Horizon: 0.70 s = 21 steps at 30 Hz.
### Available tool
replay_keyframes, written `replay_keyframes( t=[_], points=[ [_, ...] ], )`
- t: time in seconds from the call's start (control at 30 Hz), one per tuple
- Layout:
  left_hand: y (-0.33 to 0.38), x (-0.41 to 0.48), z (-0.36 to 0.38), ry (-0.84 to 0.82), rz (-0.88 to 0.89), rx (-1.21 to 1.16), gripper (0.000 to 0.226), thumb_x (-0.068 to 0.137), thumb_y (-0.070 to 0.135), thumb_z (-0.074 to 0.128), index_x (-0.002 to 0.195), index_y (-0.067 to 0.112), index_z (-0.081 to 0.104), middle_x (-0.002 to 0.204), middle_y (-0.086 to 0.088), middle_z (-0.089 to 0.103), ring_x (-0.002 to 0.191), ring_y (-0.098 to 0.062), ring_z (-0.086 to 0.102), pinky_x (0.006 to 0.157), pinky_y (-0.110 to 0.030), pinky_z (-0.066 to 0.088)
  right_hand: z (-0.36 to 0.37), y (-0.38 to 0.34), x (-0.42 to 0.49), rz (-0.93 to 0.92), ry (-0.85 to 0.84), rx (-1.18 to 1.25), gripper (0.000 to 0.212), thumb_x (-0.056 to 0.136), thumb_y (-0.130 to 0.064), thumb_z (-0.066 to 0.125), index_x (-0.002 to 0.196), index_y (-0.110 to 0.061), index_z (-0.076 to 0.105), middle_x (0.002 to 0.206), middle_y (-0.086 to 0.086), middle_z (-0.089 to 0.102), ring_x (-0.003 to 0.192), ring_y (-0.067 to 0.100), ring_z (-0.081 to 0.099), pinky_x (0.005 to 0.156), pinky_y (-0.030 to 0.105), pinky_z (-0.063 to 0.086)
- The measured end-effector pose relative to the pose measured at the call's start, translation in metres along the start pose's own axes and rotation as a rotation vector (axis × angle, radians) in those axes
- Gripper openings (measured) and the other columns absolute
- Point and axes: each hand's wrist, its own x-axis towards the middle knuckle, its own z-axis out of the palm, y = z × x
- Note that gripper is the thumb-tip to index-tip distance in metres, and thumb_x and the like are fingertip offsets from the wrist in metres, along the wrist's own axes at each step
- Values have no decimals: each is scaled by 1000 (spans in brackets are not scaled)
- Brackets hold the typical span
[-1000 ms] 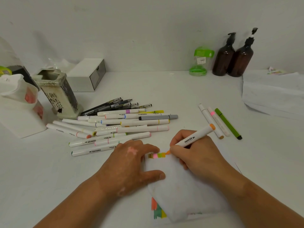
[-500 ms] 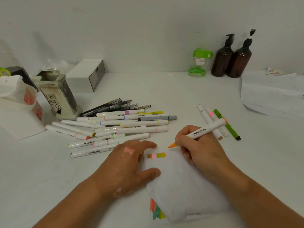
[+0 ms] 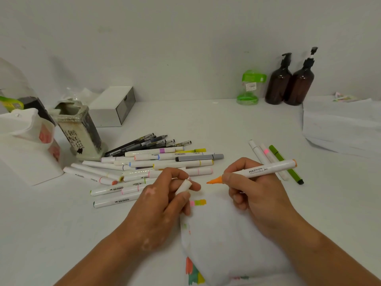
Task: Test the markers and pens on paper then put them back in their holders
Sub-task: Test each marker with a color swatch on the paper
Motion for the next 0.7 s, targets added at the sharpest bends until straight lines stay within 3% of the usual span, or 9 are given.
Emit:
replay_keyframes(
  t=[0.1,0.17,0.3,0.4,0.47,0.7],
  points=[
    [-1,1,-1,5,8,-52,12,100,17,56,106,27,54,100,16,75,73,-15,71,69,-17,52,-1,-1,1,-20,-41,93,2,75,-14,71,73,-15,70,54,7,52,47,17,47,41,23,38],
    [-2,2,-1,7,13,-72,8,96,28,59,104,29,59,97,14,76,71,-15,71,69,-18,53,-1,0,0,-6,-77,164,6,76,-12,65,75,-13,72,58,11,56,47,19,50,42,24,40],
    [-2,2,-1,35,18,-98,21,83,46,61,100,35,65,88,11,75,67,-14,68,65,-15,51,0,0,0,4,-99,159,4,72,-15,68,74,-16,71,59,12,59,47,19,52,41,25,41],
    [-2,2,0,58,44,-40,16,83,43,64,99,40,68,77,15,71,63,-9,64,60,-8,45,0,2,-1,0,-142,86,13,68,-25,74,76,-16,71,63,13,63,50,20,56,43,25,43],
    [0,1,1,58,67,-23,16,84,41,66,99,41,70,72,14,68,61,-7,62,58,-6,42,2,3,-3,-1,-176,44,9,73,-22,76,79,-16,72,66,13,67,53,20,59,45,24,45],
    [1,-2,2,52,105,-48,13,90,29,66,100,35,70,74,15,69,60,-7,62,58,-9,43,5,4,-4,30,-212,49,2,80,-15,73,81,-14,74,71,17,71,58,21,64,51,25,50]
  ],
)
